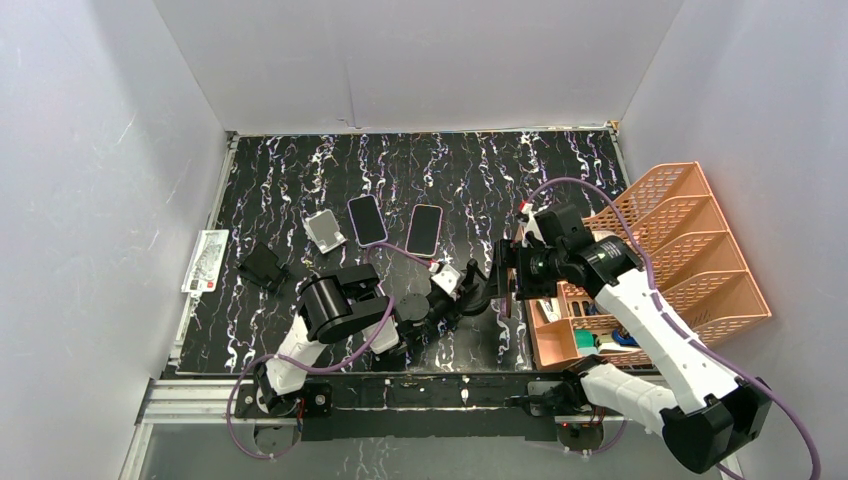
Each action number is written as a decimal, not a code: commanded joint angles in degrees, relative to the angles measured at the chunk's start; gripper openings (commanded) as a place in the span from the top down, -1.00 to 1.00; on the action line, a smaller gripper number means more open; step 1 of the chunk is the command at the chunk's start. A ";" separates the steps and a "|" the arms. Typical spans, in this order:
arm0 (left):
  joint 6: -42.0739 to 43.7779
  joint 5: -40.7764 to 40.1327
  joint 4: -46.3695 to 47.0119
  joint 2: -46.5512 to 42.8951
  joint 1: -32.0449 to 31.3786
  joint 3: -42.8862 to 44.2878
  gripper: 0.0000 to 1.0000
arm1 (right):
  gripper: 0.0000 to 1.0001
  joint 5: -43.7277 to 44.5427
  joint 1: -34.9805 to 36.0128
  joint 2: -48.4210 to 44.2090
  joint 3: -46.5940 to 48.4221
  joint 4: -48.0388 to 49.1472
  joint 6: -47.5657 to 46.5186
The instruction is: Place the phone on the phone stand
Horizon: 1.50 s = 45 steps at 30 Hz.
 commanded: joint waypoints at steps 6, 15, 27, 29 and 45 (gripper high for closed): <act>-5.22 3.19 -0.95 5.06 0.79 -1.10 1.00 | -0.84 -7.26 -0.03 -2.34 -2.37 4.55 2.96; -4.92 3.08 -0.93 5.63 0.86 -0.51 1.00 | -0.84 -10.42 -0.03 -1.11 -4.40 8.82 5.66; -4.57 3.26 -0.96 5.96 0.94 -0.41 1.00 | -0.84 -11.30 0.06 1.87 -5.31 15.47 6.46; -4.53 3.28 -0.96 6.08 1.01 -0.22 1.00 | -0.84 -9.87 0.06 2.46 -3.18 15.29 5.37; 2.13 7.19 -5.08 0.48 6.62 5.14 1.00 | -0.97 20.37 -0.03 -2.17 24.52 25.96 -9.21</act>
